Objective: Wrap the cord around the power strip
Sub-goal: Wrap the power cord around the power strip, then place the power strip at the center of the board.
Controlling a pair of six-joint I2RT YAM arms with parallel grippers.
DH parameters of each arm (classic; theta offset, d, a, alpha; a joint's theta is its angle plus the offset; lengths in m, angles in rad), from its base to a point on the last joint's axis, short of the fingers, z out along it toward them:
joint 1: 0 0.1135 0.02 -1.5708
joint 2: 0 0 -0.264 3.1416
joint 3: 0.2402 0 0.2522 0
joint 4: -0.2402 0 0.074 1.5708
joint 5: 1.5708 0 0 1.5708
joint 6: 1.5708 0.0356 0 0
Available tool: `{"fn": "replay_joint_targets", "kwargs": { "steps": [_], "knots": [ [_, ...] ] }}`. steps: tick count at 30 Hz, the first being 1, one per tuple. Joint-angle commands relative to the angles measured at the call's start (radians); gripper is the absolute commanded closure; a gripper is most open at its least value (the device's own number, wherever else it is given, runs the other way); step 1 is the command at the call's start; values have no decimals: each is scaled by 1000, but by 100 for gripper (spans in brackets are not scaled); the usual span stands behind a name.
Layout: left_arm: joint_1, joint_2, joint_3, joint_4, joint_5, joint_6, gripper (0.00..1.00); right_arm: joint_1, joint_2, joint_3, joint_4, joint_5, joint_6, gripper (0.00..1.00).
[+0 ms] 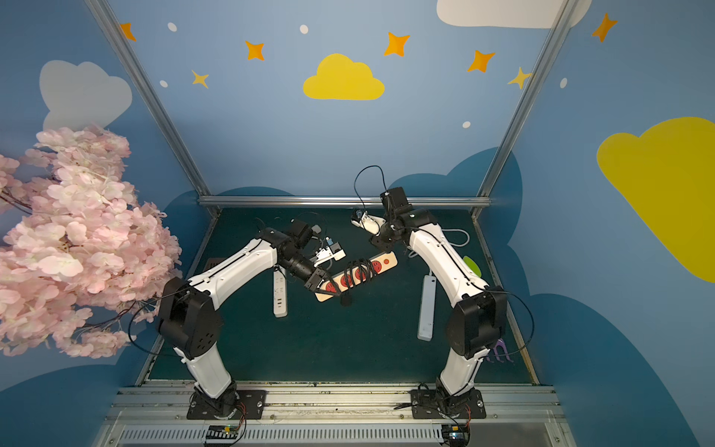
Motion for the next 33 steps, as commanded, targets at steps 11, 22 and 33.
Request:
{"fn": "replay_joint_targets", "kwargs": {
  "steps": [11,22,33],
  "knots": [
    [44,-65,-5,451,-89,-286,97,-145,-277,-188,347,-18,839,40],
    [-41,-94,-120,777,-341,-328,97,-124,-311,-400,434,-139,1466,13],
    [-163,-55,-132,773,-615,-267,97,-63,-252,-510,585,-122,1725,13]
  ]
}}
